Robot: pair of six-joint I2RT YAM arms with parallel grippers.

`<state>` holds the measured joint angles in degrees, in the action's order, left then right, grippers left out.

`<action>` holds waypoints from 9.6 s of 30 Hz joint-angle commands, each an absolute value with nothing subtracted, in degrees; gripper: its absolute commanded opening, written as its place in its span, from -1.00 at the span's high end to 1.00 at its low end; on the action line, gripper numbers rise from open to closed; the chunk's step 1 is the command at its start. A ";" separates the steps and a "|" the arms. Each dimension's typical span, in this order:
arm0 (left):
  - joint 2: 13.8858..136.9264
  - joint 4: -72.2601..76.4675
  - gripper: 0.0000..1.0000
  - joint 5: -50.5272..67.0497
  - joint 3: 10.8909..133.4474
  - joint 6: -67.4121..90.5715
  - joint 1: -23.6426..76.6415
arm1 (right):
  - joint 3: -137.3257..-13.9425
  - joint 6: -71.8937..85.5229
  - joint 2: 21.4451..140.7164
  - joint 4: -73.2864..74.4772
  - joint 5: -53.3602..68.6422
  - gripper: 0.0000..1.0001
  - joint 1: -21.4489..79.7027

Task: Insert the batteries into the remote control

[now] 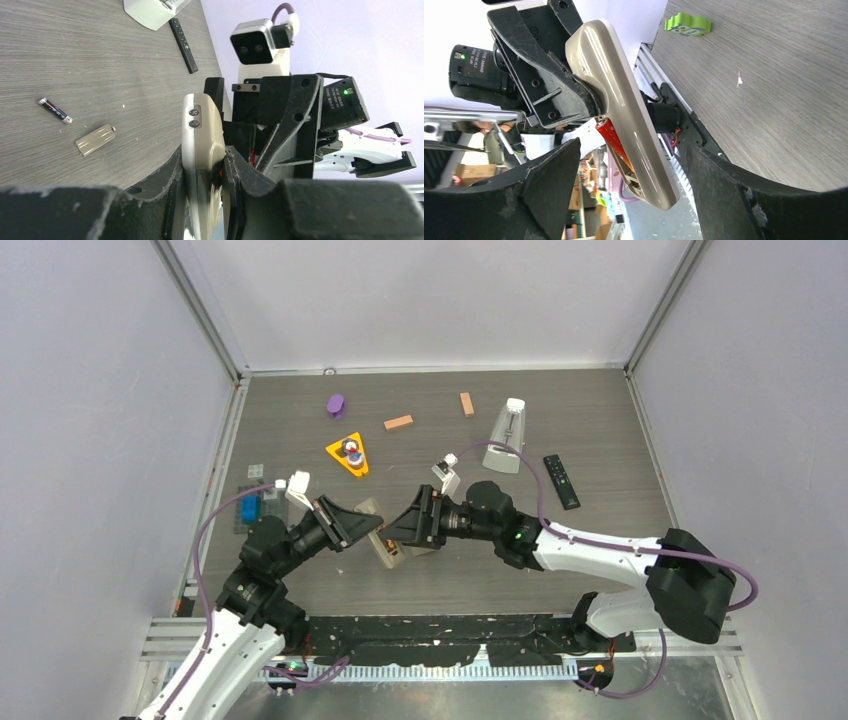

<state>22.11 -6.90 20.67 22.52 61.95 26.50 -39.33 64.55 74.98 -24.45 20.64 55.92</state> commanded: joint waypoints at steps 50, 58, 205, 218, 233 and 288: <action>22.24 -1.66 1.00 20.53 23.67 63.53 26.54 | -36.43 79.03 83.90 -53.42 28.62 0.48 55.26; 22.16 -2.04 1.00 20.39 23.82 63.41 26.54 | -36.65 75.57 83.53 -50.41 29.52 0.60 55.27; 17.93 -17.13 1.00 5.51 28.10 52.86 25.91 | -46.03 36.55 66.73 -9.57 25.21 -0.79 55.91; 9.15 -35.94 1.00 -21.88 33.19 49.64 25.94 | -55.90 24.56 83.66 9.59 -3.91 -0.11 56.49; 8.88 -39.16 1.00 -25.67 32.02 48.54 26.00 | -70.94 18.72 108.53 14.86 -12.78 0.12 58.66; 33.27 18.31 1.00 16.35 16.57 74.17 25.93 | -67.85 21.23 71.03 25.30 3.32 0.89 62.18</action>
<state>29.98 -0.12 10.15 15.53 67.79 26.13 -63.33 17.91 69.41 10.02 7.33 61.47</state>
